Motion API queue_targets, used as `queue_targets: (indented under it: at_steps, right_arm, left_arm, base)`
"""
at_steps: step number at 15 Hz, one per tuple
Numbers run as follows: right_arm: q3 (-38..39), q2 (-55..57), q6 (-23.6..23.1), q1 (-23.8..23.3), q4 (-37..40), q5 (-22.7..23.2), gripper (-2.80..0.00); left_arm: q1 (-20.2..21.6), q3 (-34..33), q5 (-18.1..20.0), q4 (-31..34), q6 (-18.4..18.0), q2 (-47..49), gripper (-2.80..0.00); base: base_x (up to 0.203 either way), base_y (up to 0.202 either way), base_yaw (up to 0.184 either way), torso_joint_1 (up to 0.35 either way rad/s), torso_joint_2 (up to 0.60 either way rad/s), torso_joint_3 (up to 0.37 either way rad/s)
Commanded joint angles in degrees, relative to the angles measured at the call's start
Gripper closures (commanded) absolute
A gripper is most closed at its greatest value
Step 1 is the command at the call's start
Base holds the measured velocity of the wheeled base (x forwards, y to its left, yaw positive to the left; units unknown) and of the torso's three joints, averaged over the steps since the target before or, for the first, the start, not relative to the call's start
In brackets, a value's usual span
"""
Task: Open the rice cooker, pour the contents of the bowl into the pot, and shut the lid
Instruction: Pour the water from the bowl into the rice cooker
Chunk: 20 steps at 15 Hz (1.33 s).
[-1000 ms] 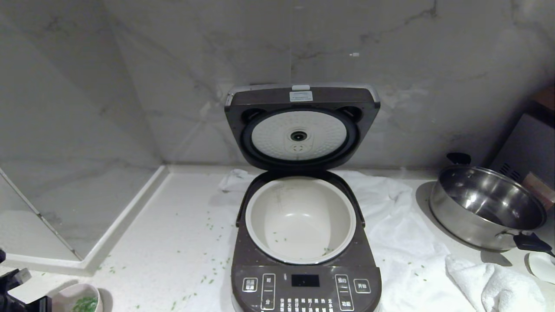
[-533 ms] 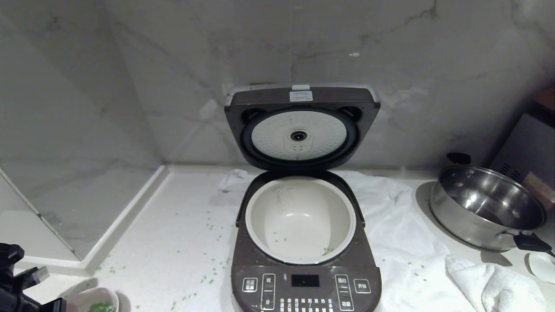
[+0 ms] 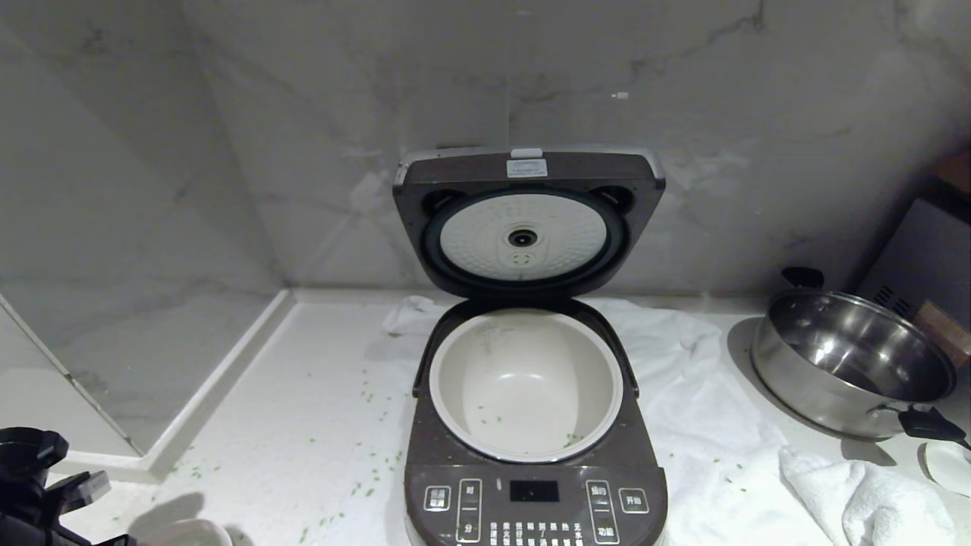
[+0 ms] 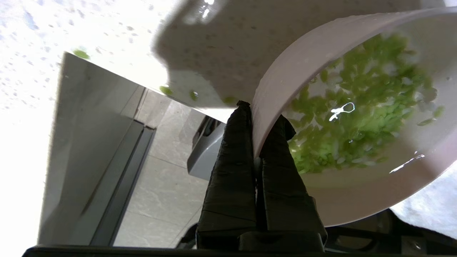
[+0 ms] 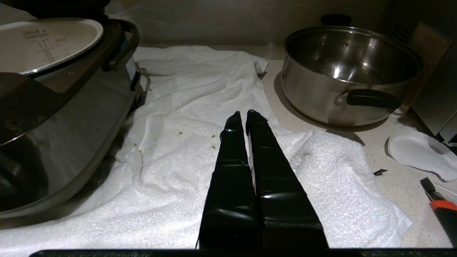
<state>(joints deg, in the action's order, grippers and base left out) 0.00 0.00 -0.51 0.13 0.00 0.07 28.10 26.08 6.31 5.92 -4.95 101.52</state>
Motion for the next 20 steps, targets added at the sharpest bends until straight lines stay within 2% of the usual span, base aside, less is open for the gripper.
queue_targets:
  at_steps: [1, 6, 8, 20]
  right_arm:
    - [0.09, 0.0, -0.02, 0.04, 0.0, 0.01, 0.0]
    - [0.09, 0.0, -0.02, 0.02, 0.0, 0.01, 0.0]
    - [0.09, -0.09, -0.02, 0.03, -0.02, 0.01, 0.0]
    - [0.09, 0.0, -0.02, 0.04, 0.0, 0.01, 0.0]
  left_arm:
    - [-3.94, 0.07, 0.0, 0.49, 1.82, -2.06, 0.0]
    - [-16.12, 2.26, -0.13, 0.7, 11.18, -3.54, 0.0]
    - [-19.14, 5.02, -0.16, 2.74, 14.26, -3.53, 0.0]
    - [-24.3, 26.74, -0.48, 19.15, 16.7, 0.62, 0.0]
  base:
    - [0.0, 0.0, 0.0, 0.0, 0.0, 0.0]
    - [0.0, 0.0, 0.0, 0.0, 0.0, 0.0]
    - [0.0, 0.0, 0.0, 0.0, 0.0, 0.0]
    - [0.0, 0.0, 0.0, 0.0, 0.0, 0.0]
